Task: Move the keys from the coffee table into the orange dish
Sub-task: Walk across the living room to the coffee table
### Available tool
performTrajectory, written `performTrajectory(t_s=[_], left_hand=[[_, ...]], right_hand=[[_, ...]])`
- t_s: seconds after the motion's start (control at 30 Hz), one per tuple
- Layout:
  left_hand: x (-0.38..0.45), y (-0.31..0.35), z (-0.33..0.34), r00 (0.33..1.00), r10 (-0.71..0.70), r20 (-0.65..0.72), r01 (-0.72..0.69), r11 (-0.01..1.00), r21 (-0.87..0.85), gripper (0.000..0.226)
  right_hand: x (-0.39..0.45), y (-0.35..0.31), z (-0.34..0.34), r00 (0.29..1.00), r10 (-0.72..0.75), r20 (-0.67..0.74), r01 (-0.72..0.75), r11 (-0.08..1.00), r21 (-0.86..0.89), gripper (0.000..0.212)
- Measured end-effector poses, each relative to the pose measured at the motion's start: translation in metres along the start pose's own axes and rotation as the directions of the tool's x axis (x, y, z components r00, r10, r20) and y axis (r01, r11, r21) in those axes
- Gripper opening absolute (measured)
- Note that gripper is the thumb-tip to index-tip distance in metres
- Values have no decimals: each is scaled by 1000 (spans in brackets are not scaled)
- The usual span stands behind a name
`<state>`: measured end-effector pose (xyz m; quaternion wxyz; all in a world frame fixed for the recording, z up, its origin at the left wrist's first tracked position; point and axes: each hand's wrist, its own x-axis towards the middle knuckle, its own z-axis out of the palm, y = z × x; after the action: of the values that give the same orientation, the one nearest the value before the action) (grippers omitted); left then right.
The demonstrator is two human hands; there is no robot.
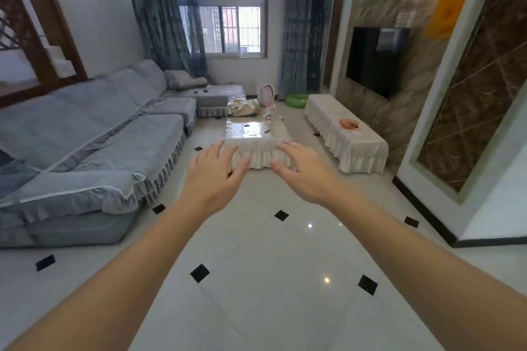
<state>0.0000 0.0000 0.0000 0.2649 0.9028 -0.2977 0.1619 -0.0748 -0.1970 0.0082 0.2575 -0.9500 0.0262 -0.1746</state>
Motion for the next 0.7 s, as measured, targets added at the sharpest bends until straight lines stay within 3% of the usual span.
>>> performTrajectory(t_s=[0.5,0.7], left_hand=[[141,22,97,997,-21,70,4,972,234,59],[175,16,113,997,15,81,-38,955,294,58]], right_hand=[[139,137,-12,1000,-16,-6,16,998,57,66],[181,162,-6,999,-49,25,47,997,59,67]])
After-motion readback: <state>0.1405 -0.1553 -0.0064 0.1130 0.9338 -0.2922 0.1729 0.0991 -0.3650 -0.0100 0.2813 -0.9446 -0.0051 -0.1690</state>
